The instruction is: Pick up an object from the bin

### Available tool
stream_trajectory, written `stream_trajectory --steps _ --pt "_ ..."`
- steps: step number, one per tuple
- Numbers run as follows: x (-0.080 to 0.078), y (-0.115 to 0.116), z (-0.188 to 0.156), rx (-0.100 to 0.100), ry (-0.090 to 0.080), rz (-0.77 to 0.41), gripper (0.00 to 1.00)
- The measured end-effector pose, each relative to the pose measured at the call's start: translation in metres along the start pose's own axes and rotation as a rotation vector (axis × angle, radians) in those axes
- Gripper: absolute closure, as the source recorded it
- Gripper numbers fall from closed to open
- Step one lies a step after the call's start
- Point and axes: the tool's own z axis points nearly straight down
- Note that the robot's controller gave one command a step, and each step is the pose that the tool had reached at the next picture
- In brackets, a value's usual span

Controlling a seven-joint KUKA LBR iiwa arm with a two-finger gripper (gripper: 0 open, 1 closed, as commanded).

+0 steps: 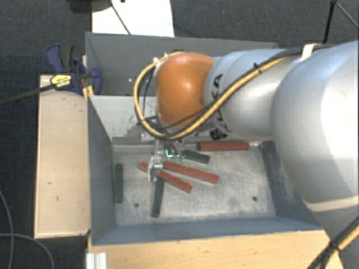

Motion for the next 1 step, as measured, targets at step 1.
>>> stream_trajectory --steps 1 --pt "-0.0023 -0.0007 -0.0043 -0.002 -0.008 0.004 0.0"
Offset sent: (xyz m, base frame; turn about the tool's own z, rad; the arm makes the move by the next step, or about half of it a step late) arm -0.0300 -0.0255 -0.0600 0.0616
